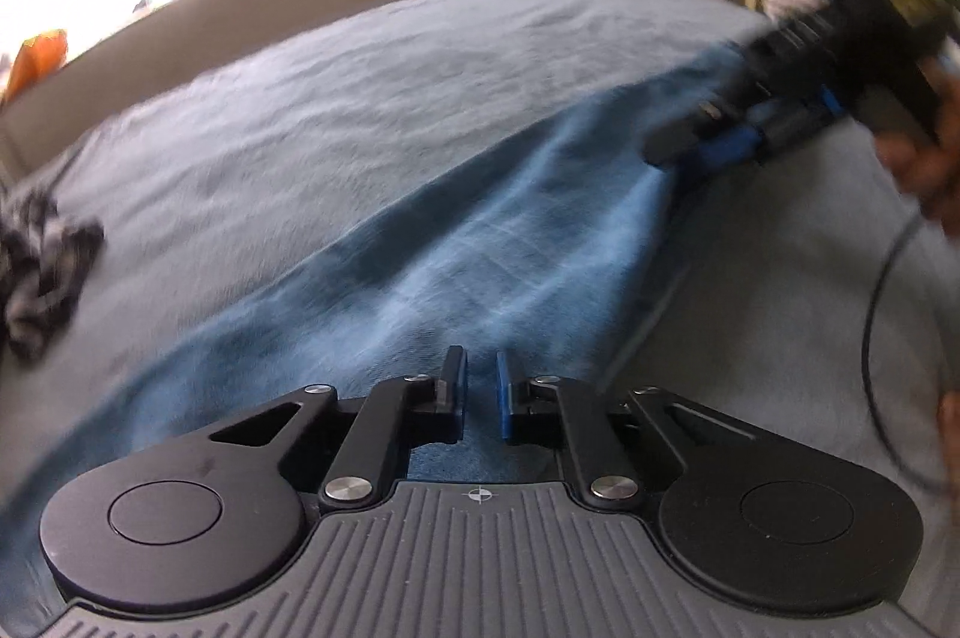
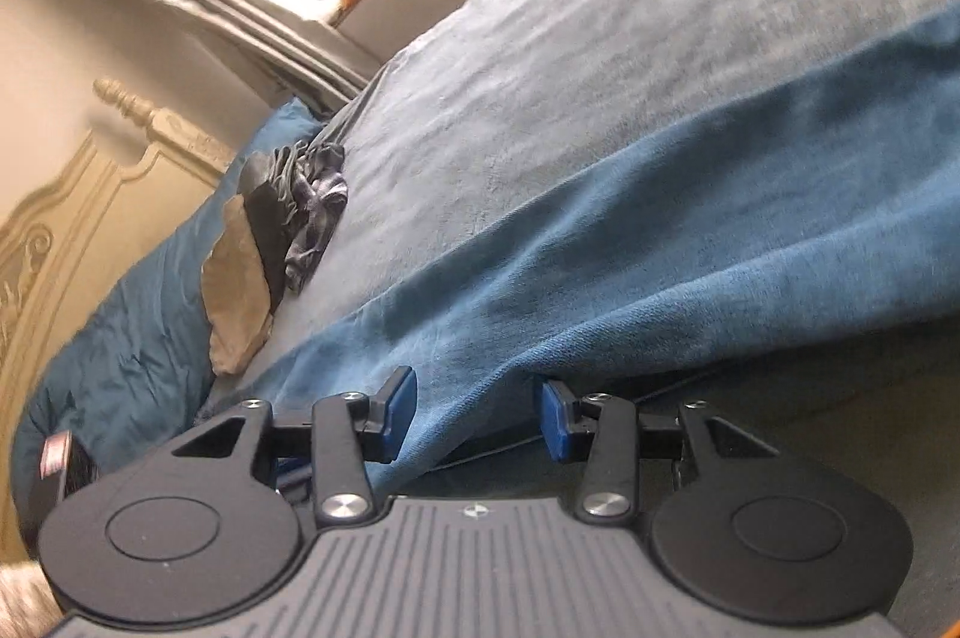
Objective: Fold clothes
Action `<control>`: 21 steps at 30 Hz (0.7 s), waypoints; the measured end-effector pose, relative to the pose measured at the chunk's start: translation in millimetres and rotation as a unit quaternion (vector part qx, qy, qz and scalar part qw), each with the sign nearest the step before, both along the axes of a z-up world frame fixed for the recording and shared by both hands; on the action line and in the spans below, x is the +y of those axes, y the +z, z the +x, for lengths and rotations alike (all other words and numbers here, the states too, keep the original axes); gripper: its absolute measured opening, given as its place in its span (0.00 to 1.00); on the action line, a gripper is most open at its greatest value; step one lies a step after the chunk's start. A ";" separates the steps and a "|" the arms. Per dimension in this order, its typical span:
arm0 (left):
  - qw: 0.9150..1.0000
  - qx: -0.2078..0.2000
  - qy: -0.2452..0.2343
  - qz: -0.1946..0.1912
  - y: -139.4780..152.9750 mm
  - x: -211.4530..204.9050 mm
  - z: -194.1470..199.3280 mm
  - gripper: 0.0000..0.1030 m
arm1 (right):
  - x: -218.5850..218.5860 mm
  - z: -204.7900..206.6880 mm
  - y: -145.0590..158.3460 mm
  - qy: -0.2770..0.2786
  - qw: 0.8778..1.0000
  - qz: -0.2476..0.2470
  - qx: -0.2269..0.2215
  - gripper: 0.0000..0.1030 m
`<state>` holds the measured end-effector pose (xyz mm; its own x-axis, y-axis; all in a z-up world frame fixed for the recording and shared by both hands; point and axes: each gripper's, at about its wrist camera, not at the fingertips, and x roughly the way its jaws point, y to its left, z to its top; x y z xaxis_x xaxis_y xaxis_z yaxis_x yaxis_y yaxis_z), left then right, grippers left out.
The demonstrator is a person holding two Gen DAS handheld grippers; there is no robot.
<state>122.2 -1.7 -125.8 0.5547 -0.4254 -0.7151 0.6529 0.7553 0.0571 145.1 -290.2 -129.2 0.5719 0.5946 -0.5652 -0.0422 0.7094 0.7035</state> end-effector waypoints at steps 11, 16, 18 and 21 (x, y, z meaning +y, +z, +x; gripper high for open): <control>0.998 -0.038 -0.039 0.029 -3.6 -45.0 -10.5 0.46 | -4.8 5.9 -5.3 -0.011 1.000 0.025 -0.008 0.44; 0.999 -0.018 -0.036 0.001 -2.9 -41.5 2.7 0.08 | -8.6 1.1 -5.0 -0.012 1.000 0.024 -0.013 0.44; 0.999 0.013 -0.022 -0.035 3.0 -30.9 14.1 0.06 | -2.1 -3.3 0.9 0.025 0.999 0.008 -0.031 0.44; 0.993 0.064 0.001 -0.097 8.9 -14.4 32.6 0.05 | 16.4 -9.9 11.4 0.102 0.992 -0.031 -0.060 0.44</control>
